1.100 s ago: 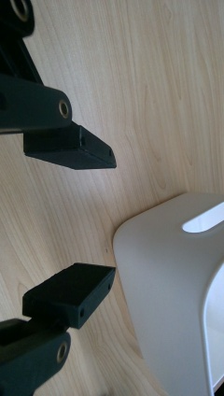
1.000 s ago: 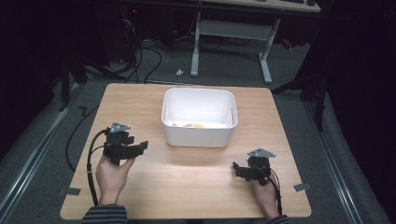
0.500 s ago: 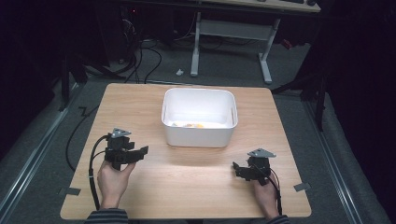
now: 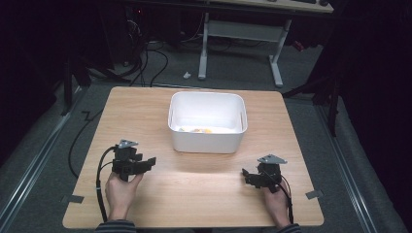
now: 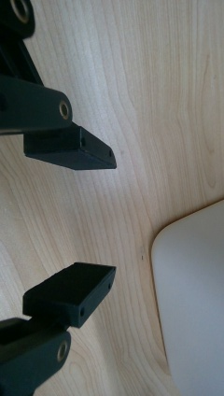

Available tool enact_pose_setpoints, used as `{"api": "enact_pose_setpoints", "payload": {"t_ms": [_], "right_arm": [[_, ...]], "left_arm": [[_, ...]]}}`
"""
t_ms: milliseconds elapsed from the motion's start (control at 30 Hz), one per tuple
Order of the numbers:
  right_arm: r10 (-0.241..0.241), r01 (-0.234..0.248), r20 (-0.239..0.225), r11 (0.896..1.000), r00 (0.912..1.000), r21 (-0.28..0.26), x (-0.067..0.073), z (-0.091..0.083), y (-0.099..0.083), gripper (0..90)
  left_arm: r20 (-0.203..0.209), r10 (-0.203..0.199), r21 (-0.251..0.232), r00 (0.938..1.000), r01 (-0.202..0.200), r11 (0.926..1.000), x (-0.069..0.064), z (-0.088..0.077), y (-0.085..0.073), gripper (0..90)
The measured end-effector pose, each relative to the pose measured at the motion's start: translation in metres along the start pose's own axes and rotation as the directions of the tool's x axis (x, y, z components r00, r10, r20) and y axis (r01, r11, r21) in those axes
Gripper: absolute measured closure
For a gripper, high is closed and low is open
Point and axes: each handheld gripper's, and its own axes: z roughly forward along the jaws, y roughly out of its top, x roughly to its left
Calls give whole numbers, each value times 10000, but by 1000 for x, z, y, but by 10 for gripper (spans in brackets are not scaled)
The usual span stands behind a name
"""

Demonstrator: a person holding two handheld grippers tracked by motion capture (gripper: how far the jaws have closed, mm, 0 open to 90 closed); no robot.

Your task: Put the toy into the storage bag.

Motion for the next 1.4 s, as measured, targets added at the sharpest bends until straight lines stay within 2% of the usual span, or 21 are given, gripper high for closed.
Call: {"api": "enact_pose_setpoints", "payload": {"t_ms": [233,600,733,767,1100,1400], "right_arm": [[1,-1,4,10000,10000,0,0,0,0,148],[-28,28,-29,10000,10000,-11,0,0,0,147],[-30,30,-31,10000,10000,-8,0,0,0,147],[-36,36,-33,10000,10000,-10,0,0,0,147],[-39,39,-32,10000,10000,-8,0,0,0,148],[-31,31,-25,10000,10000,-10,0,0,0,147]], "left_arm": [[5,-41,43,10000,41,10000,-1,7,-6,416],[20,-175,440,9998,174,9989,-4,28,-18,409],[7,-123,650,9999,123,9978,-6,33,-21,411],[-106,-7,718,9999,15,9974,-7,36,-23,410],[-199,9,915,9998,9,9958,-9,47,-30,397],[-453,289,644,9986,-260,9976,-15,52,-32,391]]}}
